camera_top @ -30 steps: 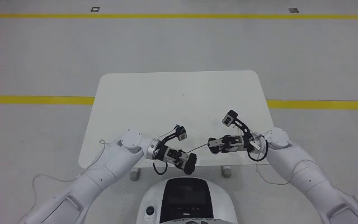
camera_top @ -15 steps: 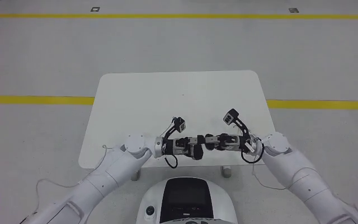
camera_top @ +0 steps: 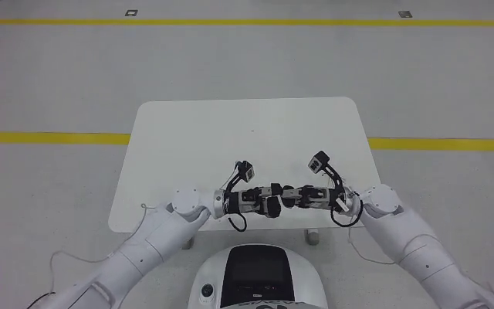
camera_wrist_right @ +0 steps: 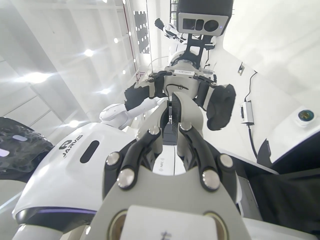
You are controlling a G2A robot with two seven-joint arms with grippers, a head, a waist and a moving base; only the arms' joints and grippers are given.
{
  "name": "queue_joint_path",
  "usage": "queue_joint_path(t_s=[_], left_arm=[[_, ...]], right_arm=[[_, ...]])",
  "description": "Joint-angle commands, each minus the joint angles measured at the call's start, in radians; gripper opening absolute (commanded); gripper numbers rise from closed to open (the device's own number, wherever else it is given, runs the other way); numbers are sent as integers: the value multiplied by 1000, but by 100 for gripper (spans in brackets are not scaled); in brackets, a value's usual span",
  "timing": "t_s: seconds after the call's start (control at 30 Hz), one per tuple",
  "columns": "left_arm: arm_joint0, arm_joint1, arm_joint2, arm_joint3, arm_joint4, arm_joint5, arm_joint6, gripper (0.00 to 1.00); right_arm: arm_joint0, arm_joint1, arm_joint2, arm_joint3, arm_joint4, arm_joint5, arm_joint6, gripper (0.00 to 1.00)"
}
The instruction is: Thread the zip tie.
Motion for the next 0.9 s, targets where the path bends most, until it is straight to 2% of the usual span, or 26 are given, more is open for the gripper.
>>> queue_joint_path(t_s=[0.0, 0.17, 0.2, 0.27, 0.3, 0.37, 0.43, 0.53, 0.77, 0.87], left_arm=[[3, 0, -2, -3, 3, 1, 4, 100], [14, 4, -12, -8, 22, -3, 23, 98], [16, 4, -13, -9, 26, -6, 22, 91], [19, 5, -13, -8, 35, -6, 25, 55], [20, 5, -13, -8, 38, -5, 29, 47], [21, 5, -14, -6, 40, -5, 31, 40], [20, 4, -16, -3, 40, -4, 31, 39], [19, 4, -18, -2, 41, -4, 29, 23], [19, 4, -21, 7, 32, -3, 8, 16], [18, 4, -21, 10, 37, 5, 4, 16]], right_arm=[[-4, 0, 6, -5, -10, 6, -9, 0], [-11, 2, 23, -13, -34, 23, -9, 0], [-12, 2, 26, -13, -40, 26, -7, 0], [-15, 3, 31, -15, -51, 33, -7, 0], [-17, 3, 35, -17, -52, 34, -5, 0], [-19, 4, 39, -17, -59, 38, -1, 0], [-21, 4, 44, -19, -65, 44, 3, 0], [-23, 3, 48, -21, -73, 53, 5, 0], [-24, 1, 56, -15, -84, 58, 14, 0], [-22, 0, 60, -13, -89, 61, 19, 0]])
